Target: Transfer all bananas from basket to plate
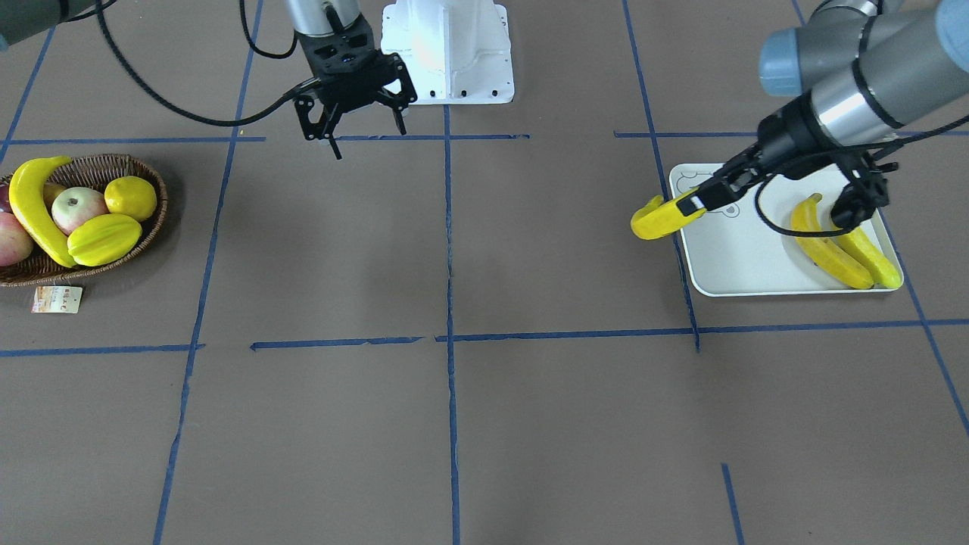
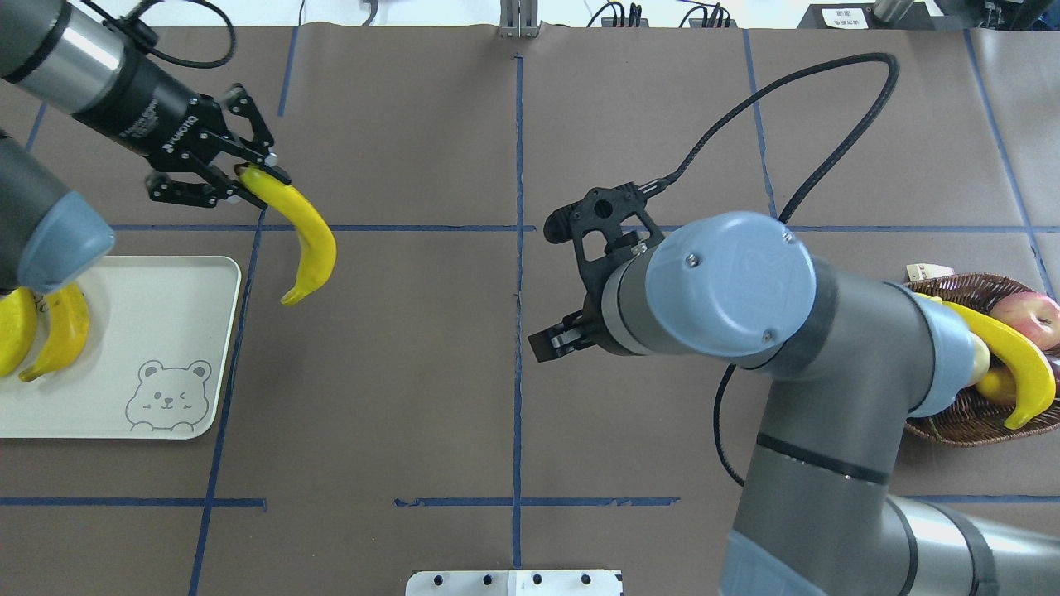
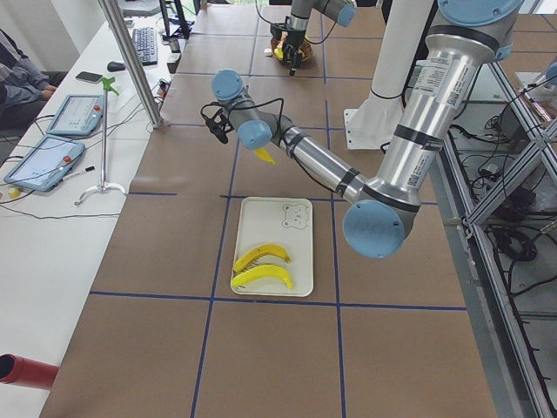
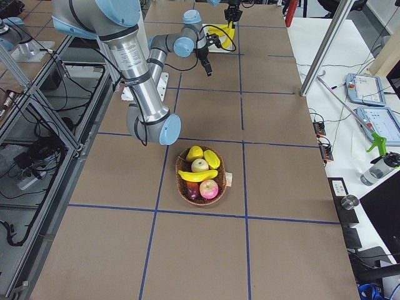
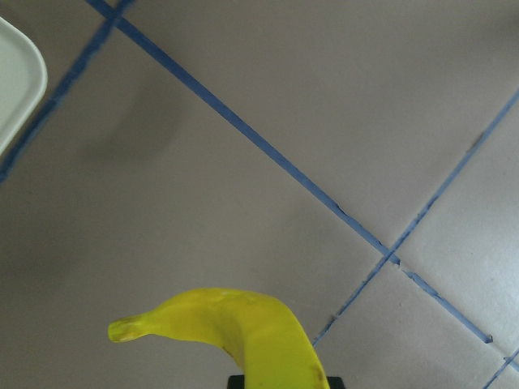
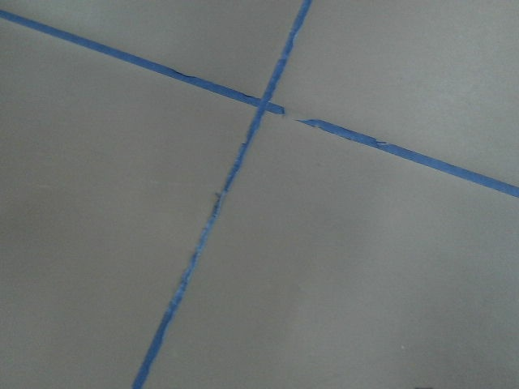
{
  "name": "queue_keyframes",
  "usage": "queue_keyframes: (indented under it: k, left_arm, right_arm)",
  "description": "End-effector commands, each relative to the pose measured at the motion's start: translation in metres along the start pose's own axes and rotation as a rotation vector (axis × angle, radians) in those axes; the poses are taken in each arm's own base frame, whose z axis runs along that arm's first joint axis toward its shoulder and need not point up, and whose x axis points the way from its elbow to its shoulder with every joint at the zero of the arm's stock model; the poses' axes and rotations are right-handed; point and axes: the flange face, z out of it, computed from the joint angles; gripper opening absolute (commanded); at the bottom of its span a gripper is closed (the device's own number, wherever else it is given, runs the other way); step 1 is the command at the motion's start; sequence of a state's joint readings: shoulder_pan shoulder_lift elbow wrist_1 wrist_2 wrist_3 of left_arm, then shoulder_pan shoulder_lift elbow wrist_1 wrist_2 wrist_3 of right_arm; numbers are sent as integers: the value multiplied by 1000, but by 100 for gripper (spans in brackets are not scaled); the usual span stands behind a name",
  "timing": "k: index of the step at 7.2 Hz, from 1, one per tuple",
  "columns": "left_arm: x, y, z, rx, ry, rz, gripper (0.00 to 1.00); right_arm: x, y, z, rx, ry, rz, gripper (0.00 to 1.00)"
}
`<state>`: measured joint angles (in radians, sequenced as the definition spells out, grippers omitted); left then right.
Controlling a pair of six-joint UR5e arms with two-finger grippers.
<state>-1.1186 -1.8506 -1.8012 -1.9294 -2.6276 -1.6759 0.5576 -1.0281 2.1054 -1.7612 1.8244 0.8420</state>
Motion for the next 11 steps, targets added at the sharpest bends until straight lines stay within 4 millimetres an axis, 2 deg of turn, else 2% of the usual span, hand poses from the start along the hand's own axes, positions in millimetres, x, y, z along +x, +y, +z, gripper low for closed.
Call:
queue_keyframes:
  k: [1,3,5,8,9,11]
  left_arm:
    - [-88,-42,-7,-12,-50,44,0]
    - [-155,-60,7,-17,-110,15,0]
    - [-175,-85,18,-14,-140,16,0]
    - [-183,-90,21,-18,-149,37,5]
    - [-186,-98,27,-21,-158,28,17]
    - [-197,-130,36,49,-204,67,44]
  right_arm:
    - [62,-9,-2,-56,12,9,99]
    - [72,-7,0,-59,28,13,99]
    - [74,-8,0,-57,32,15,99]
    - [74,-8,1,-57,34,15,99]
    - [73,-8,2,-57,35,14,99]
    - [72,-8,4,-60,37,13,99]
